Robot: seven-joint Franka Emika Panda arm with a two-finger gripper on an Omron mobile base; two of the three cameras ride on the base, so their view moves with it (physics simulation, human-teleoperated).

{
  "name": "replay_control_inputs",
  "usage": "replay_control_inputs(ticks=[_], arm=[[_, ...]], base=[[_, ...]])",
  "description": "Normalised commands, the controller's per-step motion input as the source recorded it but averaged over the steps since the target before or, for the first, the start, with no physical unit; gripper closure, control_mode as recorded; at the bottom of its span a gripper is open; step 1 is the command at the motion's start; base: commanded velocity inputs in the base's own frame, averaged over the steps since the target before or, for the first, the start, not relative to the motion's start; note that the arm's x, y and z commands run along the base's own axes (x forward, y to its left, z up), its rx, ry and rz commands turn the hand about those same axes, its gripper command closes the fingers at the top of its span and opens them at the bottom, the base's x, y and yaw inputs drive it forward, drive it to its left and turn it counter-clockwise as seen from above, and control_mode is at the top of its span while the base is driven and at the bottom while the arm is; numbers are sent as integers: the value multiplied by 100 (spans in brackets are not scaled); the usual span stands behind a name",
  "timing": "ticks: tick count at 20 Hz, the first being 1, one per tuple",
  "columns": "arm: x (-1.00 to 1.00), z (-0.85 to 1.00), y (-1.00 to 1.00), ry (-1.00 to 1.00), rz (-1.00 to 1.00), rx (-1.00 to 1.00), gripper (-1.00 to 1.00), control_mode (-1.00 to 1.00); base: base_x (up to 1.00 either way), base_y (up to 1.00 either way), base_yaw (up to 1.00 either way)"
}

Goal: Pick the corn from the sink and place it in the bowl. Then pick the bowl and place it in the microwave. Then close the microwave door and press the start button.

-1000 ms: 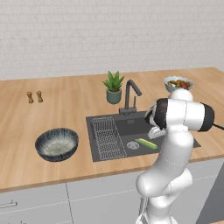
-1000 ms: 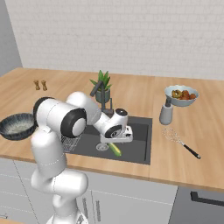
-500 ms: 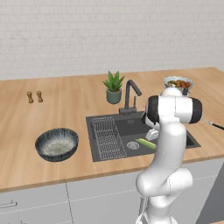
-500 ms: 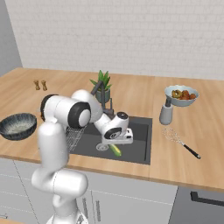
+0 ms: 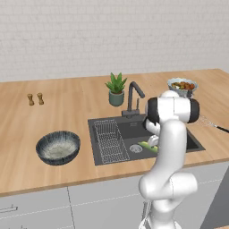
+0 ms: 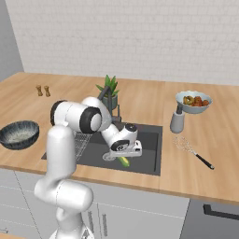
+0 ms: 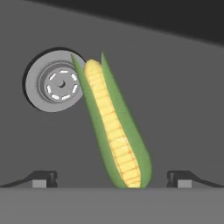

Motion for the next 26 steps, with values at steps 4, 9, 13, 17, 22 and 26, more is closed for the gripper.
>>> replay_control_inputs(ticks=[4,9,13,17,22,26], arm=[[23,-28,0,0,0,0,-100,-100],[8,-29,0,0,0,0,-100,-100],[0,-32,0,0,0,0,-100,-100],[0,-39,4,0,0,0,100,-100],[-1,-14,5,0,0,0,100,-100],[-10,9,1,-2,0,0,100,-100]], base=[[0,0,0],[0,0,0],[0,0,0],[0,0,0],[0,0,0],[0,0,0]])
